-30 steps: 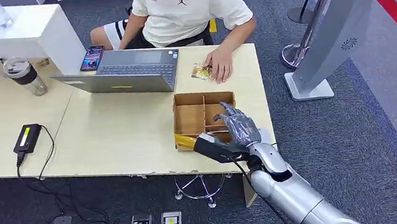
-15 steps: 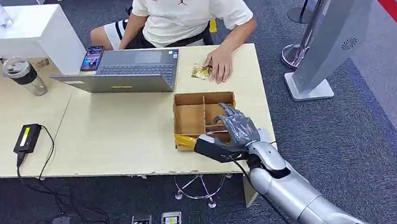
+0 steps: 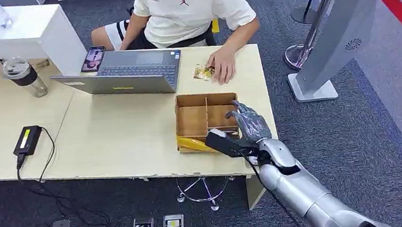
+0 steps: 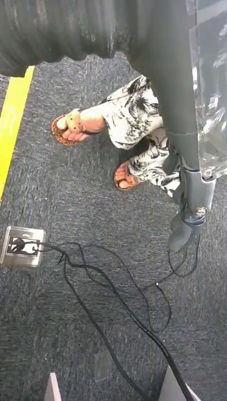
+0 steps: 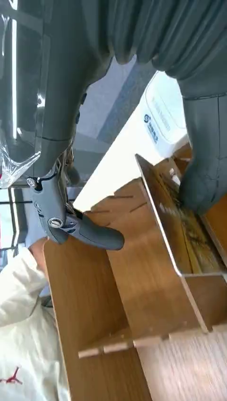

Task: Pass the card to the sensor for recognition and then transmit it.

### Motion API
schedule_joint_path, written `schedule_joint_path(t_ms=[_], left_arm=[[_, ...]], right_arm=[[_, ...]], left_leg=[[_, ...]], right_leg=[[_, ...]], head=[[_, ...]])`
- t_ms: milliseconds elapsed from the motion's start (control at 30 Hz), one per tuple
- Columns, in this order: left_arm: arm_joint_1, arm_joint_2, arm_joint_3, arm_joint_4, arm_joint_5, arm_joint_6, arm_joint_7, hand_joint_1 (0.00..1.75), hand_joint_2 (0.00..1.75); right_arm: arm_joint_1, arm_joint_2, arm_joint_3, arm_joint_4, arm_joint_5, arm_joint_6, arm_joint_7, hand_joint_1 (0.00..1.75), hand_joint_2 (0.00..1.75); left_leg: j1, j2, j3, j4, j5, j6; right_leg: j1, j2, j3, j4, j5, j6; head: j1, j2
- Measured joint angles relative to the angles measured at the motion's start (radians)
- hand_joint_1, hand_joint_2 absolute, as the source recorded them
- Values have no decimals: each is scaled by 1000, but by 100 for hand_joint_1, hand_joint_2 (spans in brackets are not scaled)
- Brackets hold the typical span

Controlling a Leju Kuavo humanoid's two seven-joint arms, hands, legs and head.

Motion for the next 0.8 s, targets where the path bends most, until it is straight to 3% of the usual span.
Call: schedule_joint_path(t_ms=[167,233,267,300,333,500,800], left_arm=[[0,0,0,0,0,0,0,0,175],[0,0,0,0,0,0,0,0,175],[0,0,0,0,0,0,0,0,175],[0,0,0,0,0,0,0,0,175],[0,0,0,0,0,0,0,0,175],[-2,0,0,0,-9,0,3,0,175],[-9,-2,-18,0,-21,-1,13,0,175]], right_arm=[[0,-6,-13,8,-2,0,0,73,175],[0,-6,-14,10,-2,0,0,82,175],[0,-6,-16,11,-2,0,0,106,175],[0,-6,-18,11,-2,0,0,152,175],[0,-6,-21,13,-2,0,0,157,175],[0,-14,-25,15,-8,0,2,173,175],[0,-32,-38,15,-20,-1,3,173,175]], left_leg=[[0,0,0,0,0,0],[0,0,0,0,0,0],[0,0,0,0,0,0],[0,0,0,0,0,0],[0,0,0,0,0,0],[0,0,0,0,0,0],[0,0,1,0,0,0]], right_leg=[[0,0,0,0,0,0],[0,0,0,0,0,0],[0,0,0,0,0,0],[0,0,0,0,0,0],[0,0,0,0,0,0],[0,0,0,0,0,0],[0,1,0,0,0,0]], head=[[0,0],[0,0],[0,0],[0,0],[0,0],[0,0],[0,0]])
